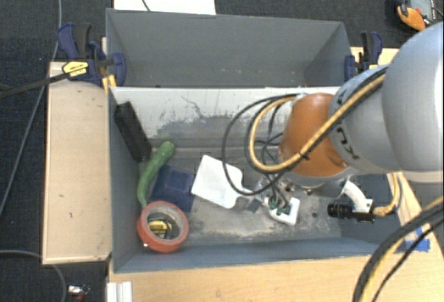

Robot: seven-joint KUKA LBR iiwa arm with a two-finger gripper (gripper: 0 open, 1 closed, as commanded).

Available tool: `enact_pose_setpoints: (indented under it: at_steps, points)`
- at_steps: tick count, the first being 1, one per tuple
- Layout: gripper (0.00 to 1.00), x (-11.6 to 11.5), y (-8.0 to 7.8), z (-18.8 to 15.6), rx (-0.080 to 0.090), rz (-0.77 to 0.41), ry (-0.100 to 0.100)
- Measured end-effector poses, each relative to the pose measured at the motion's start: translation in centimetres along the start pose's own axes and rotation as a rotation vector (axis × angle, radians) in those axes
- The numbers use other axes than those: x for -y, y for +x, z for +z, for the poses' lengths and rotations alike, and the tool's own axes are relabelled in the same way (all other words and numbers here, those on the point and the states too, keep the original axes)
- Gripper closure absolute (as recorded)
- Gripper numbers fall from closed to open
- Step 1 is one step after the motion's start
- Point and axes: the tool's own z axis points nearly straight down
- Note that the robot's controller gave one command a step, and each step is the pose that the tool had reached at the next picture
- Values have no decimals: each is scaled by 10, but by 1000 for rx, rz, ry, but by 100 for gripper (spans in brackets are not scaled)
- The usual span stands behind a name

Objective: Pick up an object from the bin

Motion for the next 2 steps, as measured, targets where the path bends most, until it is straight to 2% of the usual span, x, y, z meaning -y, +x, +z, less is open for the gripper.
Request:
enact_pose_setpoints:
  at_steps: [2]
  points:
    - [100, 0, 0, -47, -1, -6, 1]
